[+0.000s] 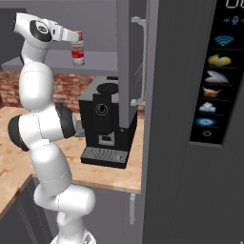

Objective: Stack two cans on top of the other two cans in the cabinet.

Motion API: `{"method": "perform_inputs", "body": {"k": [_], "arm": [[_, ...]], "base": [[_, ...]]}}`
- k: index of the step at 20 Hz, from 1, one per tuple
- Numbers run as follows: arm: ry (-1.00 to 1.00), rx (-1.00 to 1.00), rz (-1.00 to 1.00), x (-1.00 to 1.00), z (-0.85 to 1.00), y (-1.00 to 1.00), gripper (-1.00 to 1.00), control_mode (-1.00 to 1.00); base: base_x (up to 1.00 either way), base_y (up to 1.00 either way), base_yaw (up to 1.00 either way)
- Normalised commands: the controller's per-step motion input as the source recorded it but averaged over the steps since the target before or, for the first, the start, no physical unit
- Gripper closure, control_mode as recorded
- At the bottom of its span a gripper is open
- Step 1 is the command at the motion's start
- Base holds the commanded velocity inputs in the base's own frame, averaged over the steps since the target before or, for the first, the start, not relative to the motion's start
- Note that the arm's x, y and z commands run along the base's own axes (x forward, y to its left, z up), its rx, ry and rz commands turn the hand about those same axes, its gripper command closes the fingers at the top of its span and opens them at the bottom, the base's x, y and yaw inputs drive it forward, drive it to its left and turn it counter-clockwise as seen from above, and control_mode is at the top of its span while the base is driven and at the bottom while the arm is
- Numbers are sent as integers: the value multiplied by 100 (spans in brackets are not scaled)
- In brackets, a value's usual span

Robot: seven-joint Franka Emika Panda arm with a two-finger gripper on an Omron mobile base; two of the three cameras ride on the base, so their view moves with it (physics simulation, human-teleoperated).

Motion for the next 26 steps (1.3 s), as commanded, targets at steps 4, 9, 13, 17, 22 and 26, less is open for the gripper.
{"method": "perform_inputs", "body": {"k": [4, 9, 13, 17, 22, 26], "arm": [[0, 0, 0, 0, 0, 3, 100, -100], [0, 0, 0, 0, 0, 2, 100, -100], [0, 0, 0, 0, 0, 0, 100, -100], [0, 0, 0, 0, 0, 0, 100, -100], [0, 0, 0, 0, 0, 0, 100, -100], [0, 0, 0, 0, 0, 0, 100, -100]], "base": [[0, 0, 0], [0, 0, 0], [0, 0, 0], [0, 0, 0], [0, 0, 0], [0, 0, 0]]}}
